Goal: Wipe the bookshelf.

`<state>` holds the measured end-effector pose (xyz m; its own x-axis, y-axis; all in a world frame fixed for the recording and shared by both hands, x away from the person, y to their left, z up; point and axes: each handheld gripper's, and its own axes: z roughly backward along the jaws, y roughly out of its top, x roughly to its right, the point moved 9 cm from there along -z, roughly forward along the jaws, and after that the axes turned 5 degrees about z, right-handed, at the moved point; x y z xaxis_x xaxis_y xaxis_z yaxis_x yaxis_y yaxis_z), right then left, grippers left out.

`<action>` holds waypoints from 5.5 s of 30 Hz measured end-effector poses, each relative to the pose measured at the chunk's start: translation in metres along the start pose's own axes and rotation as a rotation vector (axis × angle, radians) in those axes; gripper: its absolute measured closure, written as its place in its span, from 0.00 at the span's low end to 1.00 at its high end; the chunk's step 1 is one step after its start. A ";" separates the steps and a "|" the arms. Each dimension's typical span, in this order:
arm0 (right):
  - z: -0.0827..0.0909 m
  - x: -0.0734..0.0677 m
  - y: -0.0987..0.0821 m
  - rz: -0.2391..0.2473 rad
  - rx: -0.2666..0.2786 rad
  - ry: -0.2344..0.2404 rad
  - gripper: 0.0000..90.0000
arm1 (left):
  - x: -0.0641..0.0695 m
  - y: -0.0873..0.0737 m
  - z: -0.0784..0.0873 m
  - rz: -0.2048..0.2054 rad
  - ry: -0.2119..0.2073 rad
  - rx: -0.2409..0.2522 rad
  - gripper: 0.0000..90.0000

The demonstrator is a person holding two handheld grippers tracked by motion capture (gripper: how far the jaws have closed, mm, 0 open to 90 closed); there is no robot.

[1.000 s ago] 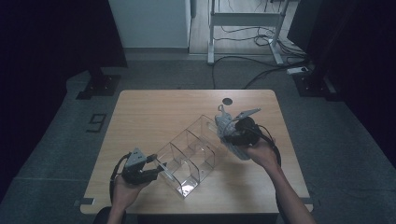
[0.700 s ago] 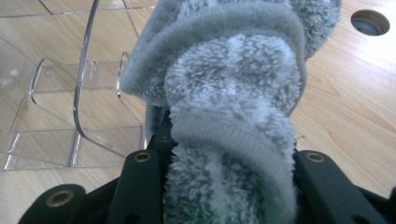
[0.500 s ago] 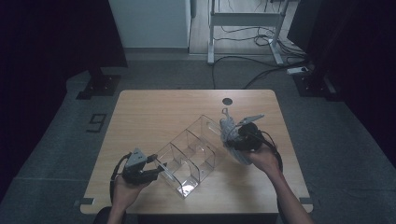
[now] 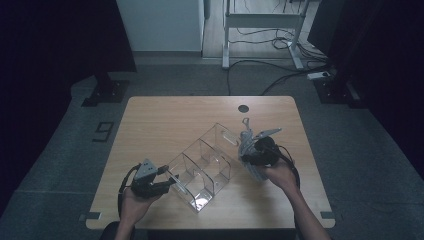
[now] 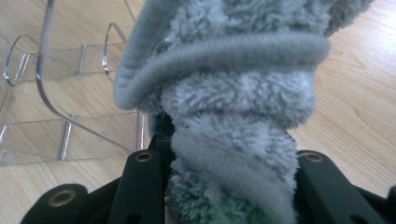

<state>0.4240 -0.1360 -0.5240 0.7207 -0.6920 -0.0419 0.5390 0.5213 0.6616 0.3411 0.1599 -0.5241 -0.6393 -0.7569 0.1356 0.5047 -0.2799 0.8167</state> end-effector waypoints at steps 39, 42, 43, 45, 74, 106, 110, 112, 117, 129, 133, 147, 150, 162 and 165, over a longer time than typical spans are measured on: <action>-0.015 0.008 -0.045 -0.032 -0.080 -0.006 0.65 | 0.002 0.000 -0.002 -0.035 -0.022 0.023 0.45; 0.006 0.006 -0.038 -0.030 -0.049 -0.004 0.65 | 0.003 0.000 0.000 -0.054 -0.026 0.024 0.45; 0.011 0.005 -0.037 -0.027 -0.042 -0.006 0.65 | 0.003 0.001 0.001 -0.061 -0.026 0.025 0.45; 0.016 0.004 -0.035 -0.027 -0.035 -0.005 0.65 | 0.003 0.000 0.003 -0.061 -0.027 0.027 0.46; 0.058 -0.041 0.053 0.084 0.025 0.060 0.65 | 0.002 0.000 0.003 -0.035 -0.028 0.024 0.49; -0.043 -0.083 0.127 0.188 -0.069 0.069 0.64 | 0.002 0.000 0.003 -0.035 -0.028 0.028 0.49; -0.057 -0.083 0.124 0.210 -0.109 0.042 0.65 | 0.002 0.000 0.003 -0.035 -0.028 0.027 0.49; -0.061 -0.083 0.122 0.209 -0.122 0.029 0.66 | 0.002 0.000 0.002 -0.033 -0.028 0.026 0.49; -0.061 -0.083 0.122 0.209 -0.126 0.030 0.66 | 0.003 0.000 0.002 -0.030 -0.014 0.023 0.49; -0.044 -0.082 0.106 0.211 -0.105 0.052 0.64 | 0.003 0.000 0.002 -0.025 -0.005 0.019 0.49; -0.037 -0.081 0.097 0.216 -0.102 0.053 0.64 | 0.003 0.000 0.002 -0.028 -0.005 0.017 0.49; -0.012 -0.076 0.062 0.190 -0.067 0.075 0.64 | 0.003 0.000 0.002 -0.027 -0.006 0.018 0.49; -0.008 -0.075 0.055 0.187 -0.065 0.075 0.64 | 0.003 0.000 0.002 -0.027 -0.006 0.018 0.49; -0.002 -0.067 0.020 0.160 -0.058 0.067 0.64 | 0.003 0.001 0.001 -0.027 -0.007 0.018 0.49; -0.008 -0.064 0.010 0.155 -0.080 0.055 0.65 | 0.003 0.001 0.000 -0.028 -0.006 0.017 0.49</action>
<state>0.3865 -0.0822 -0.5205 0.8192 -0.5734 0.0137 0.4512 0.6589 0.6019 0.3396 0.1576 -0.5224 -0.6565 -0.7454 0.1157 0.4767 -0.2911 0.8295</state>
